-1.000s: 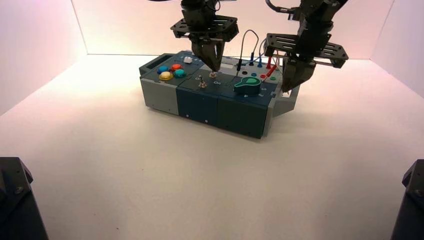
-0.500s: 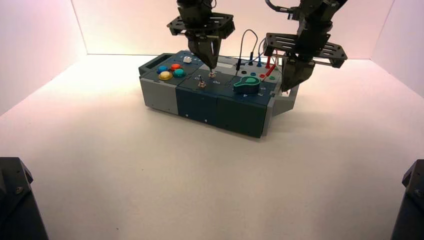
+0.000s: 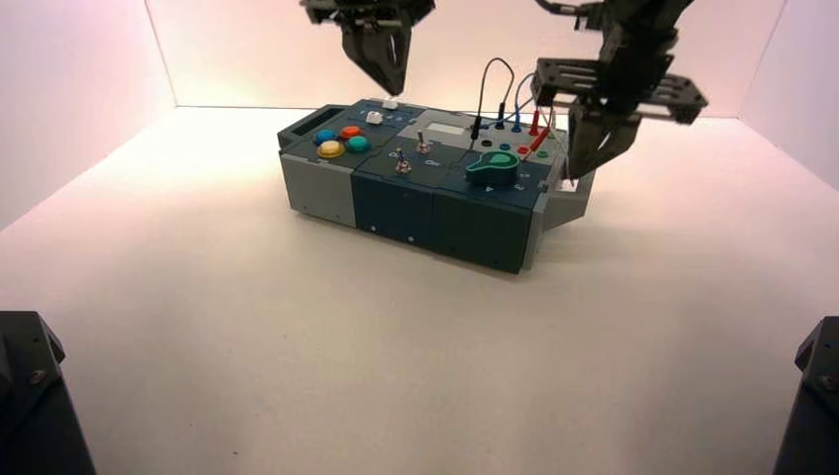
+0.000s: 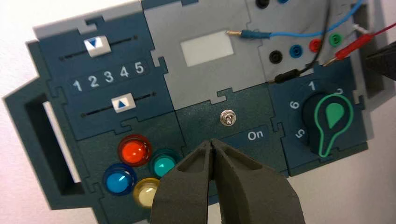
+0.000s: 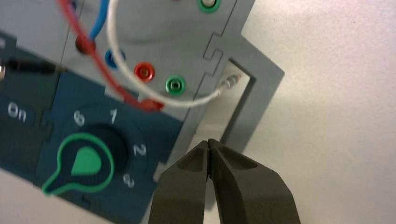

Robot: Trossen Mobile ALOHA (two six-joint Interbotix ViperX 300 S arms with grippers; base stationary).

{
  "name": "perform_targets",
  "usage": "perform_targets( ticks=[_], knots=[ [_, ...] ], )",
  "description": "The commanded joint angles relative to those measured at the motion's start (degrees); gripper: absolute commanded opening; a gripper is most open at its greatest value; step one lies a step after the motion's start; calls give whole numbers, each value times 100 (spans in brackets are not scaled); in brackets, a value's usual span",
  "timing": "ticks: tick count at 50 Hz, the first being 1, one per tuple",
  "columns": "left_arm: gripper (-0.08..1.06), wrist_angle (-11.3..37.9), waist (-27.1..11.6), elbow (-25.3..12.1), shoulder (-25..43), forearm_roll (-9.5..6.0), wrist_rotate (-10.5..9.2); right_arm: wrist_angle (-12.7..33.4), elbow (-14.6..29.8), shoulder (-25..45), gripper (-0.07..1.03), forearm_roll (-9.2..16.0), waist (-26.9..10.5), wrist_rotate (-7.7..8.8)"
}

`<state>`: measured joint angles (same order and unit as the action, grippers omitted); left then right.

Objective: Flip the top switch off with the left gripper.

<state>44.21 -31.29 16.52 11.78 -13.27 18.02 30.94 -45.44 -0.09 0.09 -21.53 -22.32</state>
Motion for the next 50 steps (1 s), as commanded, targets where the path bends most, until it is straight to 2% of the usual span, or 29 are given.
perform_targets(
  ticks=[1,5,15,16,17,20,24,25,29,32,39,50],
  knots=[
    [-3,9,-18,-26,-316,-9,202,202,79,-387,-2,-18,-18,246],
    [-3,35,-18,-35,-325,-9,316,404,105,-562,-2,-18,-18,422],
    [-3,70,-18,-53,-352,-9,413,747,123,-923,-2,-9,-18,932],
    [-3,70,-9,-44,-360,-9,422,817,123,-993,-2,-9,-26,1046],
    [-3,70,-9,-44,-360,-9,422,817,123,-993,-2,-9,-26,1046],
    [-3,53,-9,-26,-352,-9,448,1028,149,-1187,-2,-9,-35,1415],
    [-3,53,-26,-9,-316,-9,448,1160,123,-1389,-2,9,-35,1740],
    [-3,53,-26,-9,-308,-9,457,1169,123,-1415,-2,9,-26,1775],
    [-3,35,-26,-9,-246,-9,457,1195,88,-1617,-2,53,-35,2083],
    [-3,35,-26,-9,-220,-9,457,1195,62,-1705,-2,97,-35,2224],
    [-3,18,-26,-9,-220,-9,466,1213,9,-1828,-2,141,-35,2426],
    [-3,35,-26,0,-237,-9,483,1134,-79,-1740,-2,141,-35,2487]
  ],
)
